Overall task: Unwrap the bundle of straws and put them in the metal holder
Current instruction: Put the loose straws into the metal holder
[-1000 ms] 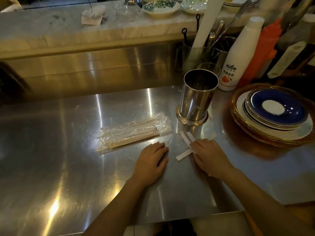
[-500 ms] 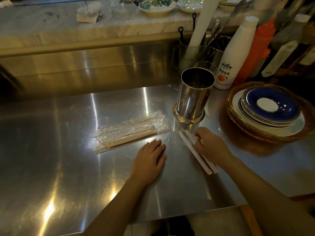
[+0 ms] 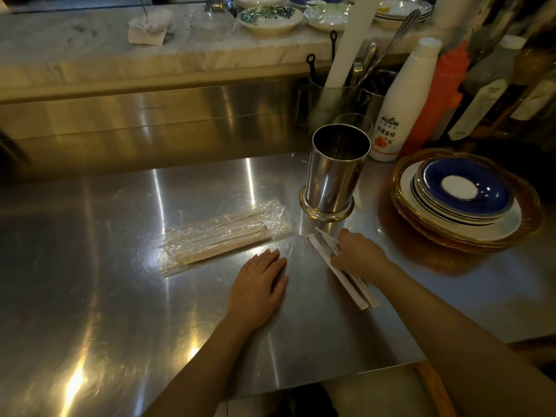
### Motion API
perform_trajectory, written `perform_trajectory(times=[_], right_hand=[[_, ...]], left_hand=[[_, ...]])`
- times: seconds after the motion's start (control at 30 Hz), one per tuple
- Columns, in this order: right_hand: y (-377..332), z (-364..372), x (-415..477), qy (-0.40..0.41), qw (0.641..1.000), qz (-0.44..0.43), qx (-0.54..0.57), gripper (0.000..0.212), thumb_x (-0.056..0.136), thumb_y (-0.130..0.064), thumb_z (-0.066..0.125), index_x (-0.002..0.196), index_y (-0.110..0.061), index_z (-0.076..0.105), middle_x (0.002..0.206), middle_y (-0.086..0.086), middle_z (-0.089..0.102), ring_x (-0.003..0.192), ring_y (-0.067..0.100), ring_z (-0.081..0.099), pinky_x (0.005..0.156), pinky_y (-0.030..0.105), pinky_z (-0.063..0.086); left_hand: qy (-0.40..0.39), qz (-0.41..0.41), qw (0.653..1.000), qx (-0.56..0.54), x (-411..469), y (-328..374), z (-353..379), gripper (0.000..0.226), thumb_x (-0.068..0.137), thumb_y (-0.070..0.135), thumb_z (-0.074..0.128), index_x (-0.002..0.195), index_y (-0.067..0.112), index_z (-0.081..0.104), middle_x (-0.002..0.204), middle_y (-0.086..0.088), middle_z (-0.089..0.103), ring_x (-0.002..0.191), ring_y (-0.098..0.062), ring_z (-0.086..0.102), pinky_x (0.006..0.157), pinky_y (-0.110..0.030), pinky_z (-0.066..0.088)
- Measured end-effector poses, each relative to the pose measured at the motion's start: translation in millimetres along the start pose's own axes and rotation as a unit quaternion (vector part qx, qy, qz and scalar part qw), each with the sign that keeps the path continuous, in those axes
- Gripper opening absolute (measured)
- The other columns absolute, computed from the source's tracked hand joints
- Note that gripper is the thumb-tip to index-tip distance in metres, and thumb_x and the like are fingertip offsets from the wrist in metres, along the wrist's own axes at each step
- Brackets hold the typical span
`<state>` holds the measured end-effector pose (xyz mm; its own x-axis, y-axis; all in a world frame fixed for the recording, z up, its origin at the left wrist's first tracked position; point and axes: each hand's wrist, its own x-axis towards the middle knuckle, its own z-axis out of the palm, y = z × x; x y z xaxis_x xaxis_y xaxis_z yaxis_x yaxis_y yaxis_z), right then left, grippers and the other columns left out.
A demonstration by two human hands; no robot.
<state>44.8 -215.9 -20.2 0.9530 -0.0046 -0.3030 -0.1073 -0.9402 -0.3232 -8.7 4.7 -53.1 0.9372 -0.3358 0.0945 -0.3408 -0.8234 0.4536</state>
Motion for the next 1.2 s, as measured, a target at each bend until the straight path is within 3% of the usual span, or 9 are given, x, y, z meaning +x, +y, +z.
perform_trajectory(times=[0.17,0.37,0.47,0.57,0.8,0.87,0.97,1.07,1.2], right_hand=[[-2,-1,1,-0.014,0.997,0.007,-0.070,0.027,0.080,-0.036,0.056,0.066,-0.021,0.039,0.060,-0.008,0.042,0.053,0.007,0.041,0.050,0.024,0.030],[-2,-6,0,-0.043,0.996,0.000,-0.079,0.022,0.084,-0.037,0.049,0.074,-0.019,0.041,0.059,-0.009,0.040,0.058,0.010,0.044,0.062,0.031,0.039],[-7,-11,-4,0.001,1.000,0.008,-0.015,0.034,0.088,-0.040,0.040,0.060,-0.020,0.039,0.057,-0.007,0.043,0.054,0.010,0.044,0.060,0.030,0.038],[-16,-33,-9,0.007,0.998,-0.006,0.058,0.039,0.093,-0.036,0.032,0.058,-0.021,0.043,0.056,-0.003,0.046,0.053,0.013,0.045,0.056,0.029,0.038],[-43,-101,-22,0.009,0.980,-0.060,0.189,0.030,0.092,-0.025,0.047,0.063,-0.018,0.055,0.057,-0.001,0.050,0.048,0.008,0.046,0.044,0.018,0.035],[-53,-118,-27,0.052,0.974,-0.094,0.200,0.029,0.091,-0.026,0.049,0.062,-0.024,0.051,0.060,-0.003,0.055,0.052,0.005,0.053,0.043,0.012,0.038],[-65,-143,-33,0.147,0.948,-0.161,0.230,0.022,0.090,-0.024,0.049,0.069,-0.024,0.054,0.069,-0.001,0.060,0.062,0.008,0.060,0.052,0.012,0.048],[-73,-167,-34,0.260,0.901,-0.206,0.280,0.014,0.091,-0.022,0.049,0.080,-0.020,0.058,0.071,-0.012,0.056,0.062,-0.004,0.058,0.055,0.002,0.046],[-82,-192,-19,0.385,0.830,-0.240,0.325,0.019,0.090,-0.019,0.050,0.074,-0.025,0.055,0.070,-0.013,0.055,0.063,-0.010,0.057,0.059,0.006,0.046]], left_hand=[[0.006,0.002,1.000,0.003,0,-1,1,0.042,0.095,0.036,0.042,0.133,0.020,0.044,0.144,-0.004,0.043,0.134,-0.017,0.033,0.110,-0.030,0.014],[0.005,0.000,1.000,-0.001,0,-2,2,0.042,0.095,0.037,0.040,0.134,0.022,0.043,0.145,-0.002,0.042,0.135,-0.016,0.033,0.111,-0.031,0.016],[0.010,0.004,1.000,0.000,1,-3,2,0.042,0.094,0.037,0.041,0.133,0.022,0.045,0.144,-0.002,0.043,0.134,-0.016,0.034,0.110,-0.030,0.015],[0.007,0.007,1.000,0.003,2,-3,3,0.042,0.094,0.039,0.040,0.133,0.023,0.044,0.145,-0.001,0.042,0.135,-0.016,0.033,0.110,-0.030,0.014],[0.016,0.012,1.000,0.007,2,-5,4,0.043,0.093,0.040,0.041,0.131,0.022,0.046,0.142,-0.002,0.045,0.133,-0.017,0.036,0.109,-0.030,0.015],[0.019,0.013,1.000,0.007,2,-5,4,0.042,0.093,0.040,0.041,0.131,0.023,0.047,0.142,-0.002,0.045,0.133,-0.017,0.036,0.109,-0.029,0.014],[0.018,0.016,1.000,0.005,1,-5,5,0.042,0.093,0.040,0.039,0.132,0.023,0.046,0.143,-0.002,0.044,0.133,-0.016,0.034,0.109,-0.029,0.014],[0.024,0.015,1.000,0.006,1,-5,4,0.042,0.093,0.040,0.040,0.131,0.022,0.047,0.142,-0.003,0.046,0.132,-0.018,0.036,0.108,-0.030,0.014],[0.028,0.018,0.999,0.011,1,-4,5,0.042,0.093,0.040,0.039,0.131,0.022,0.047,0.142,-0.003,0.046,0.133,-0.018,0.036,0.108,-0.030,0.012]])
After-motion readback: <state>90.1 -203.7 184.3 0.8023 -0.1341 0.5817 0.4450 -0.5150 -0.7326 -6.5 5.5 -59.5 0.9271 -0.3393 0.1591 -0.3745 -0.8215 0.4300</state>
